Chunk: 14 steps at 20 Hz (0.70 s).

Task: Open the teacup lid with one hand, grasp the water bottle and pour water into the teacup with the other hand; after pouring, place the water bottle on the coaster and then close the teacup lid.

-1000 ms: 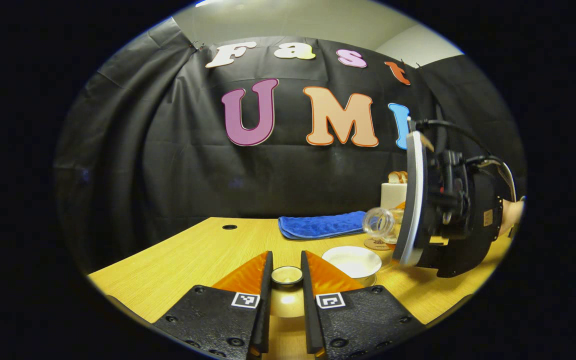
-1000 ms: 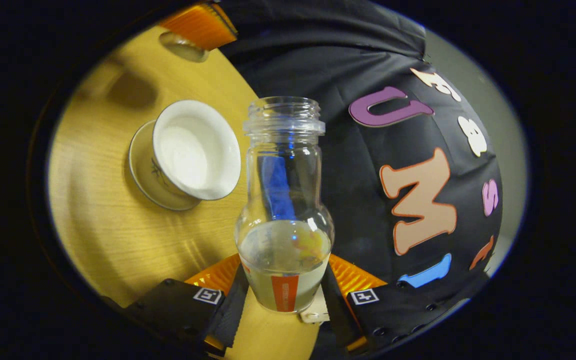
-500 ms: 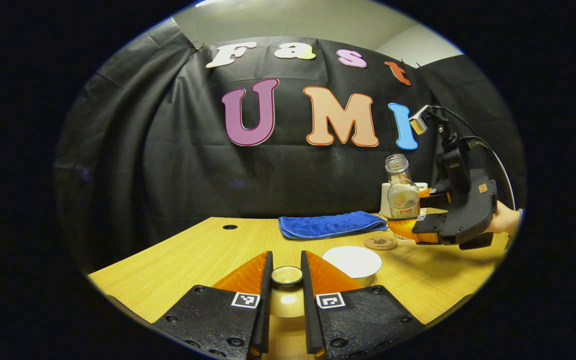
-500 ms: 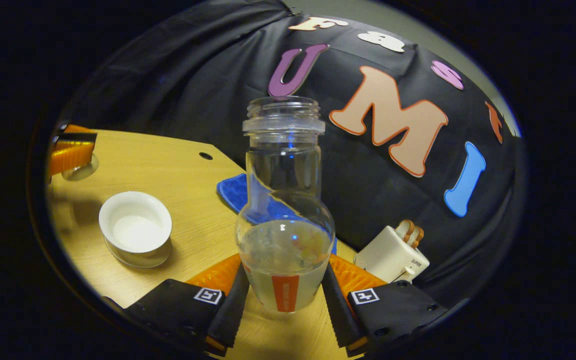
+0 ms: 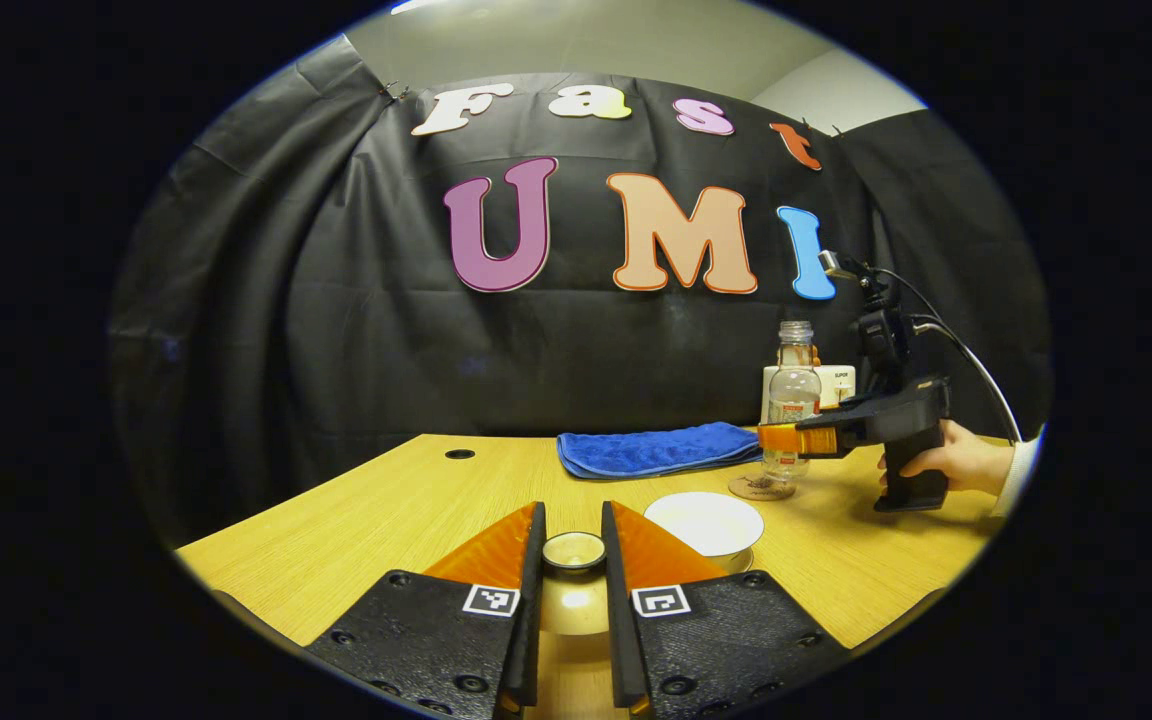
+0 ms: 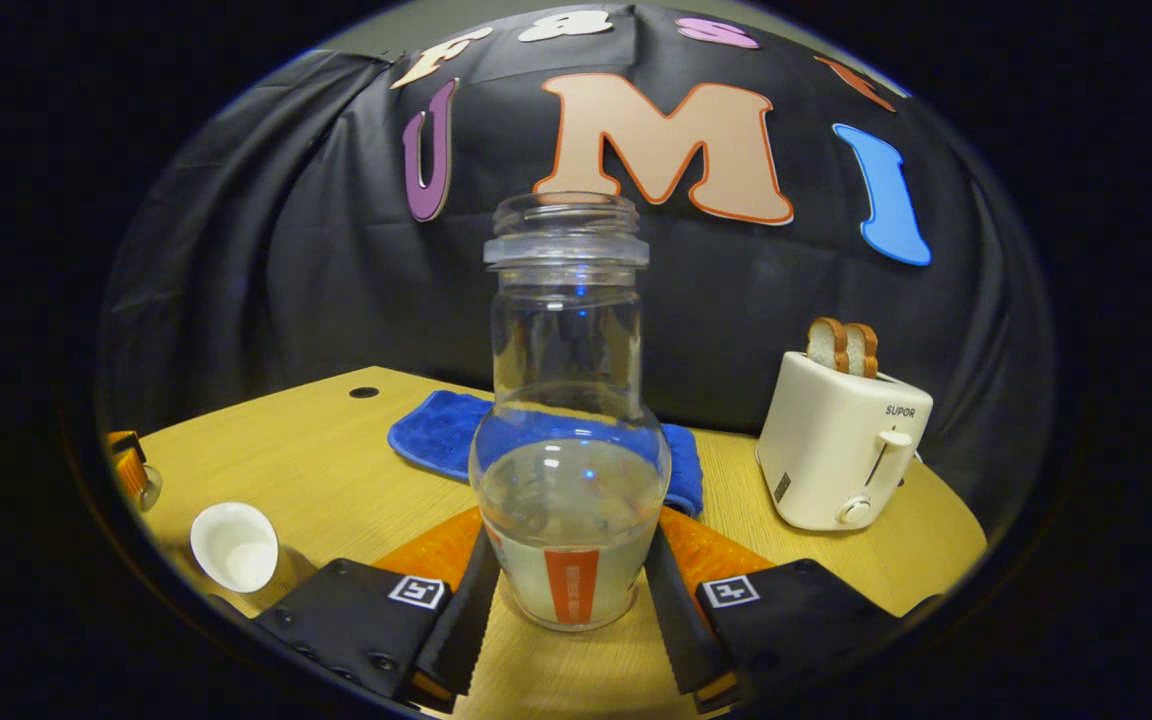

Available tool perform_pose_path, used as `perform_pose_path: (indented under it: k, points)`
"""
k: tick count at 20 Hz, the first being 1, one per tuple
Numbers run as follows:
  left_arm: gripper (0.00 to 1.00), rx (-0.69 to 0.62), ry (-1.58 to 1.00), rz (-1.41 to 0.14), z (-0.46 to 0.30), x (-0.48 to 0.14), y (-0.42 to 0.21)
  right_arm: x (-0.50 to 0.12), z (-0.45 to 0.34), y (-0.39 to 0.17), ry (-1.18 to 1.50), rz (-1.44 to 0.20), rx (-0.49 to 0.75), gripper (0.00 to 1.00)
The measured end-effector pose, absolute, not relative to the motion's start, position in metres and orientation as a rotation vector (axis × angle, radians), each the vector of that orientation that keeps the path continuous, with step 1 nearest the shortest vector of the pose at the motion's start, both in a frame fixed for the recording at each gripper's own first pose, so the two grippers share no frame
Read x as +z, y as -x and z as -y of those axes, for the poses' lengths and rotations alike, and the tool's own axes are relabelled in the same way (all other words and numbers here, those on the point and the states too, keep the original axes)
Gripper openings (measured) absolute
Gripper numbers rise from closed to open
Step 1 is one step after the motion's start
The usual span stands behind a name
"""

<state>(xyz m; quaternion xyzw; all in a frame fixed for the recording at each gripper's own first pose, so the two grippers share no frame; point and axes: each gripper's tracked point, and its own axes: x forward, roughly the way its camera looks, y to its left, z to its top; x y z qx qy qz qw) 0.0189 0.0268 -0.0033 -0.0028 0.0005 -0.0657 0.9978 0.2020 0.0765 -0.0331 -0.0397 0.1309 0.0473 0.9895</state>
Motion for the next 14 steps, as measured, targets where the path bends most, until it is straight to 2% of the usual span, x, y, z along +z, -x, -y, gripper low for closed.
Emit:
perform_pose_path:
  k: [14]
  points:
    - [0.26, -0.132, 0.006, 0.000, -0.027, -0.004, -0.019, -0.053, -0.077, -0.210, 0.052, -0.289, 0.097, 0.77]
